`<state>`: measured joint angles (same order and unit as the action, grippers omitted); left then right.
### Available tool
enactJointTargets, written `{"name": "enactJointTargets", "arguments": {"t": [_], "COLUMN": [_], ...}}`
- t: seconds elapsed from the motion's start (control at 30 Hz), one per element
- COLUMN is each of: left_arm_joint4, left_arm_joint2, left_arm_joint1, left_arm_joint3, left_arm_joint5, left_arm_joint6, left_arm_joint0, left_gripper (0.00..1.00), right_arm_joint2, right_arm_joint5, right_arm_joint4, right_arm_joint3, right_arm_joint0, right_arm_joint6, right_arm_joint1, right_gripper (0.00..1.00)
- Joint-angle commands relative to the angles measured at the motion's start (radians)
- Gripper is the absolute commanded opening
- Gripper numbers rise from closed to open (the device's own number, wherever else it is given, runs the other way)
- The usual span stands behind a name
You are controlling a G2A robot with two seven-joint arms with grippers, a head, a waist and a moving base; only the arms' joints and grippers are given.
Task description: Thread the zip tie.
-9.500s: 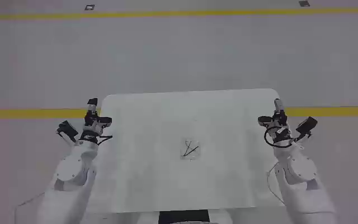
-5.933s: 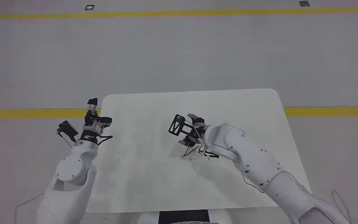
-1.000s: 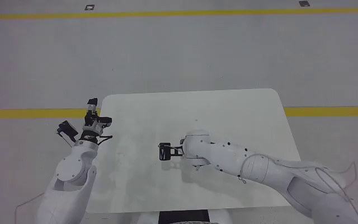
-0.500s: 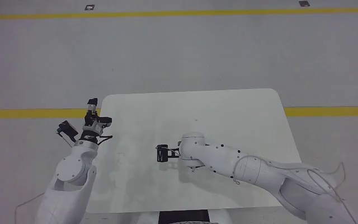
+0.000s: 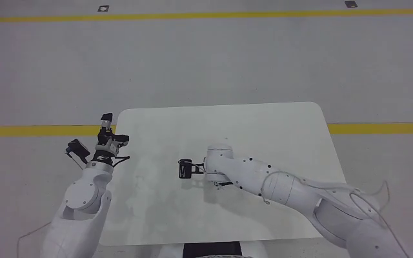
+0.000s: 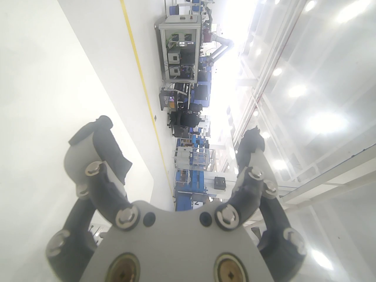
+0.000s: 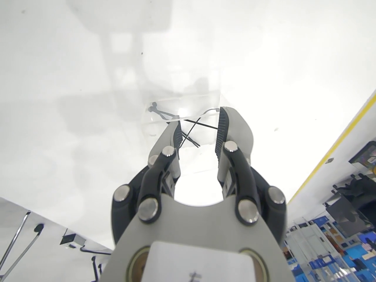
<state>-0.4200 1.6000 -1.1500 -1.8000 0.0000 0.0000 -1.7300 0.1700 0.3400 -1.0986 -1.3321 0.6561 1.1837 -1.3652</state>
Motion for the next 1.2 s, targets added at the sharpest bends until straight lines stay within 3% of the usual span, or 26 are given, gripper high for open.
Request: {"name": "enactJointTargets", "arguments": {"t": [0.0,0.53,0.77,1.17], "left_arm_joint4": [0.0,0.0,0.0,0.0], "left_arm_joint2": [0.0,0.0,0.0,0.0], "left_arm_joint1": [0.0,0.0,0.0,0.0], "left_arm_joint3": [0.0,0.0,0.0,0.0], "left_arm_joint5": [0.0,0.0,0.0,0.0], "left_arm_joint6": [0.0,0.0,0.0,0.0], "left_arm_joint0": [0.0,0.0,0.0,0.0], "left_gripper": [1.0,1.0,1.0,1.0], "right_arm_joint2": [0.0,0.0,0.0,0.0], "right_arm_joint5": [0.0,0.0,0.0,0.0], "right_arm_joint4": [0.005,-0.05,-0.091,-0.17], "right_arm_joint3": [0.009,0.029,0.042,0.088], "right_arm_joint0": [-0.002,0.03,0.051,0.076], "right_arm_joint6": [0.004,0.097,0.105,0.098], "right_arm_joint1": [-0.006,-0.04,-0.055,-0.087], "right_gripper": [0.26,0.25,0.3,0.25]}}
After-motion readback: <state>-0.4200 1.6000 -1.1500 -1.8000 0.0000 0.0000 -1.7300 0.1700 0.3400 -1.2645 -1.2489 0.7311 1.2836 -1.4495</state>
